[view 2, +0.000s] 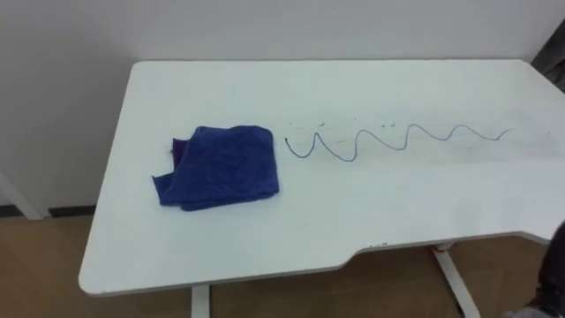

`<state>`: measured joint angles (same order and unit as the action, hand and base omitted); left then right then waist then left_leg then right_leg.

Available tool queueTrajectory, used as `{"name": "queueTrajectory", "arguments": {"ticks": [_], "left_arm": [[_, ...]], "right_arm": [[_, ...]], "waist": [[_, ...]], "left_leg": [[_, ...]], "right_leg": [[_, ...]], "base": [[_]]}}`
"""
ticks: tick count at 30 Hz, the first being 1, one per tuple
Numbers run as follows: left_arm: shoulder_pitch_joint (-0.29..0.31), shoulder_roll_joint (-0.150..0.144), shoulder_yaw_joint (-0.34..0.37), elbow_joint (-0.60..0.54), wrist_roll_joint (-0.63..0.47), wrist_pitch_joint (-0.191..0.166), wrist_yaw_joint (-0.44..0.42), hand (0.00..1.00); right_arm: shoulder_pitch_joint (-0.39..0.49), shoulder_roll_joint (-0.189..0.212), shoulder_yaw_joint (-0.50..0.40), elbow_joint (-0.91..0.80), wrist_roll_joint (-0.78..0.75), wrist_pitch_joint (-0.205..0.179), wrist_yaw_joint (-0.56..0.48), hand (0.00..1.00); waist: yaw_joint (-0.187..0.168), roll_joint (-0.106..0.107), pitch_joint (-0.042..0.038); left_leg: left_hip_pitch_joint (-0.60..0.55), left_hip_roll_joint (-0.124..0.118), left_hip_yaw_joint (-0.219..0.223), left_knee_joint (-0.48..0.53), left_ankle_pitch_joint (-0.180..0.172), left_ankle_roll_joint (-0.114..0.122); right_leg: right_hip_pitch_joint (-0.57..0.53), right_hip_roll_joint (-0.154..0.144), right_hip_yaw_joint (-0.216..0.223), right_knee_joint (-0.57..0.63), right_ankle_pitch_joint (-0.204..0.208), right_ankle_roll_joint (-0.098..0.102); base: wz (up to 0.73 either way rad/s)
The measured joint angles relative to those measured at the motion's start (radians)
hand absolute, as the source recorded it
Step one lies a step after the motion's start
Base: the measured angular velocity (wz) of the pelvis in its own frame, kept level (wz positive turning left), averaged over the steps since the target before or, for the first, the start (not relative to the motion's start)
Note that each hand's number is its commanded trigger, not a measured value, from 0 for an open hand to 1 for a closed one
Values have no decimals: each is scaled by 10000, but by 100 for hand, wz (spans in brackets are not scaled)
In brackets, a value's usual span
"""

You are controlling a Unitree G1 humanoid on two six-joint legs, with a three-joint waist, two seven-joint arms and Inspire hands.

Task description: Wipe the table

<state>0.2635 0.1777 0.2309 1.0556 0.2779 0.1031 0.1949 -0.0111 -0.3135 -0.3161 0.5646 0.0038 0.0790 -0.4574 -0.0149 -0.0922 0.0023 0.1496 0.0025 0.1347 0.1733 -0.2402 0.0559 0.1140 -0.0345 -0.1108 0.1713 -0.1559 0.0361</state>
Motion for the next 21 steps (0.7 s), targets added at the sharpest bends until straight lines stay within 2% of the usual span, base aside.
{"name": "queueTrajectory", "arguments": {"ticks": [2,5,7,9,10,11,14,16,17,21], "left_arm": [[37,-15,-333,-183,-7,1,-2,0],[-168,-14,-593,-194,1,0,38,0],[-246,-23,-983,-208,7,-9,171,0],[-253,-57,-1324,-200,4,10,208,0],[-325,-93,-1373,-201,17,12,203,0],[-326,-103,-1372,-205,88,12,201,0],[-317,-100,-1381,-270,427,9,183,0],[-280,-69,-1391,-287,498,9,120,0],[-229,-63,-1393,-287,542,12,105,0],[-230,-11,-1635,-342,685,10,100,0]], "right_arm": [[-147,16,302,-1297,-1175,-57,-183,0],[-365,21,988,-2773,-2911,-306,-466,0],[-510,24,1662,-3415,-3894,-339,-434,0],[-901,32,2302,-3723,-4441,-357,-370,0],[-1132,33,2578,-3748,-4718,-349,-257,0],[-1273,36,2791,-3749,-5061,-341,-103,0],[-1502,41,3398,-3883,-5918,-341,303,0],[-1532,38,3743,-4155,-6400,-340,532,0],[-1673,37,4054,-4181,-6657,-339,652,0],[-1947,36,4836,-4170,-7145,-346,1234,0]], "waist": [[65,72,6],[352,208,38],[529,252,0],[611,342,8],[780,347,6],[948,317,5],[1163,204,-22],[1359,129,-8],[1564,93,9],[1684,-51,58]], "left_leg": [[-7,20,-11,27,-1,0],[-11,33,-46,24,-1,0],[-16,36,-81,-4,0,0],[-14,29,-145,-34,0,0],[-5,29,-155,-33,1,0],[-6,35,-204,-33,3,-2],[-57,32,-478,-16,10,-13],[-91,30,-579,12,12,-16],[-116,28,-613,32,13,-17],[-210,-2,-838,139,18,-19]], "right_leg": [[0,-1,-52,-13,0,0],[19,0,-61,-36,-1,1],[13,0,-84,-34,-1,1],[12,-3,-82,-29,-2,2],[19,-5,-93,-36,-2,2],[37,-4,-140,-39,-2,2],[104,-23,-392,-39,-2,2],[137,-35,-583,-39,-2,2],[137,-41,-612,-39,-3,2],[166,-88,-861,-39,-3,3]], "base": [[0],[2],[7],[6],[5],[8],[26],[18],[12],[23]]}}
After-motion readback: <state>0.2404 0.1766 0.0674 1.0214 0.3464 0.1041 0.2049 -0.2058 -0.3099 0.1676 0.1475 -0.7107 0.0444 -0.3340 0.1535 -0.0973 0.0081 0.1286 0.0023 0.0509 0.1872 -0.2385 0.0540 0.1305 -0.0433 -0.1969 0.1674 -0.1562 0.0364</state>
